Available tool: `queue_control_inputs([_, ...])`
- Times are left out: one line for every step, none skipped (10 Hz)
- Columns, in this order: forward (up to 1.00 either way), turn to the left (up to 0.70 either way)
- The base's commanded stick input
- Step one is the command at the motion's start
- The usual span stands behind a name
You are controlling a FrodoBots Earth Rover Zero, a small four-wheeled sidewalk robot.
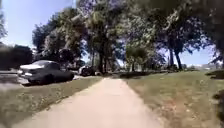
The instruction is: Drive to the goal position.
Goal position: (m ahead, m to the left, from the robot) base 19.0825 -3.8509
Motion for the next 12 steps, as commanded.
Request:
queue_control_inputs([0.85,0.00])
queue_control_inputs([0.85,0.00])
queue_control_inputs([0.85,0.00])
queue_control_inputs([0.85,0.00])
queue_control_inputs([0.85,0.00])
queue_control_inputs([0.85,0.00])
queue_control_inputs([0.85,0.00])
queue_control_inputs([0.85,0.00])
queue_control_inputs([0.85,0.00])
queue_control_inputs([0.85,0.00])
queue_control_inputs([0.85,0.00])
queue_control_inputs([0.85,0.00])
